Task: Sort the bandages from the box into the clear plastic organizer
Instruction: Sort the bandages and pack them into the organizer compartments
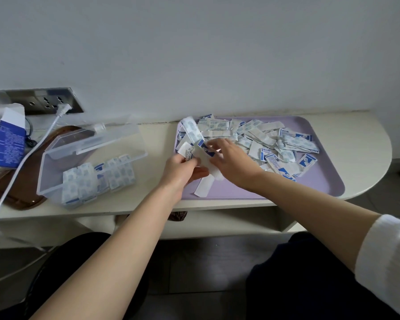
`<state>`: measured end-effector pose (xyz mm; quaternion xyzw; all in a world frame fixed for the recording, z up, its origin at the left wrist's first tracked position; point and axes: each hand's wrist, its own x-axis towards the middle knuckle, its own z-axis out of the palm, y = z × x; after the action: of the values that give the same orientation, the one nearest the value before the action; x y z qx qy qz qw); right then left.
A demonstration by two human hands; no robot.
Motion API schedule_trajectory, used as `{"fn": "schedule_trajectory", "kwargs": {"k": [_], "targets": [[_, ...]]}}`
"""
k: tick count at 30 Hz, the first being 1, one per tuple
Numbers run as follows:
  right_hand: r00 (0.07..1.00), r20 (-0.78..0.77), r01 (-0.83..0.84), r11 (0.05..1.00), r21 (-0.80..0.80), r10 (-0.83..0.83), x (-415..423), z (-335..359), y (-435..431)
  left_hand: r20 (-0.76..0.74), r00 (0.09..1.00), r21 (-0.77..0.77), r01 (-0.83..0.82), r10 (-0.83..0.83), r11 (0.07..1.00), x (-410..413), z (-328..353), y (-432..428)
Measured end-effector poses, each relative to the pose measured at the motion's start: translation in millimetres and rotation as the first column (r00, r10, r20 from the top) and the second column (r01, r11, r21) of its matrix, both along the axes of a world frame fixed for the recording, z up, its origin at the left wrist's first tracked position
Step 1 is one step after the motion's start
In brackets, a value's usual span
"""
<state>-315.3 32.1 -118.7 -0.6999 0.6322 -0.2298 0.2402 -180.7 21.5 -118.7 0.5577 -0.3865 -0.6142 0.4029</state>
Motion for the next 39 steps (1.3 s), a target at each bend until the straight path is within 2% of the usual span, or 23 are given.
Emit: {"fn": "schedule_trajectory", "kwargs": {"k": [5,10,12,15,19,22,25,28,30,32,36,38,39], "targets": [[0.999,0.007,0.051,0.998,0.043,-0.051,-5,1,0,0.019,0.996,-0.061,0.087,-0.086,0.994,1,-4,3],[0.997,0.063,0.027,0.996,0.085,-0.032,-5,4,2,0.061,0.988,-0.076,0.144,-0.139,0.987,5,-9,3],[0.997,0.063,0.042,0.996,0.081,-0.047,-7,6,1,0.157,0.978,-0.104,0.156,-0.139,0.982,9,-12,0],[0.994,-0.068,0.087,0.996,0.032,-0.084,-12,7,0,0.385,0.917,-0.147,0.173,-0.105,0.974,19,-15,-9],[0.921,-0.389,-0.027,0.999,-0.042,0.008,-14,5,2,0.443,0.888,-0.172,0.22,-0.125,0.96,25,-14,-13],[0.882,-0.464,-0.117,0.992,-0.049,0.081,-11,0,4,0.554,0.816,-0.217,0.334,-0.166,0.917,20,-13,-11],[0.84,-0.525,-0.169,0.986,-0.009,0.14,-9,-9,4,0.62,0.768,-0.237,0.378,-0.161,0.895,13,-13,-8],[0.773,-0.594,-0.225,0.972,0.07,0.222,-6,-19,7,0.66,0.72,-0.2,0.441,-0.213,0.875,8,-18,-5],[0.729,-0.643,-0.252,0.965,0.066,0.235,-4,-21,9,0.698,0.681,-0.182,0.467,-0.221,0.865,8,-21,-4],[0.752,-0.614,-0.249,0.966,0.073,0.24,-2,-21,7,0.726,0.659,-0.194,0.471,-0.197,0.861,9,-24,-4],[0.894,-0.412,-0.171,0.984,0.043,0.173,-2,-18,1,0.802,0.58,-0.214,0.499,-0.141,0.84,13,-22,-5],[0.941,-0.32,-0.114,0.993,0.012,0.112,-2,-20,-1,0.825,0.56,-0.251,0.493,-0.082,0.833,16,-21,-5],[0.955,-0.281,-0.098,0.995,0.02,0.1,-1,-23,-1,0.851,0.521,-0.253,0.514,-0.064,0.82,18,-22,-5]]}}
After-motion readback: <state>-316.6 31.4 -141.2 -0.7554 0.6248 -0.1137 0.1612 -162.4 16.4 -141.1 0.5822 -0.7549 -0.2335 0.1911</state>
